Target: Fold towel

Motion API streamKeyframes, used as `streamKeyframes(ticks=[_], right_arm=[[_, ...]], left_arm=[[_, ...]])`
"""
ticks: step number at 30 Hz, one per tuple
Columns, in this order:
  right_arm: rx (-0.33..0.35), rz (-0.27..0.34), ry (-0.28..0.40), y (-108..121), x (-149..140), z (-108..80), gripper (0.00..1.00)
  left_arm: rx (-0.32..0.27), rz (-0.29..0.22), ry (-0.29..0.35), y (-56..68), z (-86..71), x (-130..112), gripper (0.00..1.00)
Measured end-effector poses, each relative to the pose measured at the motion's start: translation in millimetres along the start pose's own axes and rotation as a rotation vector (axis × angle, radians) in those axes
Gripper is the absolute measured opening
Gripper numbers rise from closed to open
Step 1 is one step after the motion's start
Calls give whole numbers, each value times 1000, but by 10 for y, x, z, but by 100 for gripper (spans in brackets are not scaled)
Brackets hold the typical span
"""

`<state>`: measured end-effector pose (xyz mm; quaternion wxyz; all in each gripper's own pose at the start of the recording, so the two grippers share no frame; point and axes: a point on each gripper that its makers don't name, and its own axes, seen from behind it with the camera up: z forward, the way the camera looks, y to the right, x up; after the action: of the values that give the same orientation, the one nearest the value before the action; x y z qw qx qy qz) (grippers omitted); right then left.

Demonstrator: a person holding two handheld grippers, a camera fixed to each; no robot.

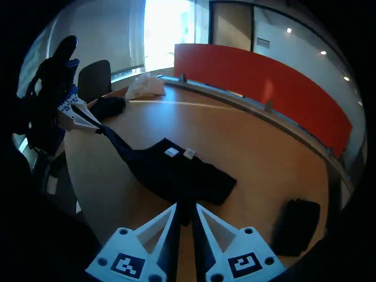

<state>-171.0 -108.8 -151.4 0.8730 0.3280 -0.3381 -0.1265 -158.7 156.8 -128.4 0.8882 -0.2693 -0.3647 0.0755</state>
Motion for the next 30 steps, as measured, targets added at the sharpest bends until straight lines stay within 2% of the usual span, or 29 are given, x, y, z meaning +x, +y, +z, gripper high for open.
streamKeyframes(ticks=[8, 15, 21, 30], right_arm=[[12, 13, -8, -37, -42, -65, 14], [11, 12, -11, -34, -51, -59, 14], [4, 8, -13, 26, -22, -5, 14], [-29, 3, -33, 237, 47, 185, 14]], left_arm=[[-9, -16, -8, 70, -65, -48, 5], [-9, -14, -7, 70, -20, -30, 5], [-2, -1, -1, 2, 74, 41, 5], [20, 2, 22, -169, 322, 231, 5]])
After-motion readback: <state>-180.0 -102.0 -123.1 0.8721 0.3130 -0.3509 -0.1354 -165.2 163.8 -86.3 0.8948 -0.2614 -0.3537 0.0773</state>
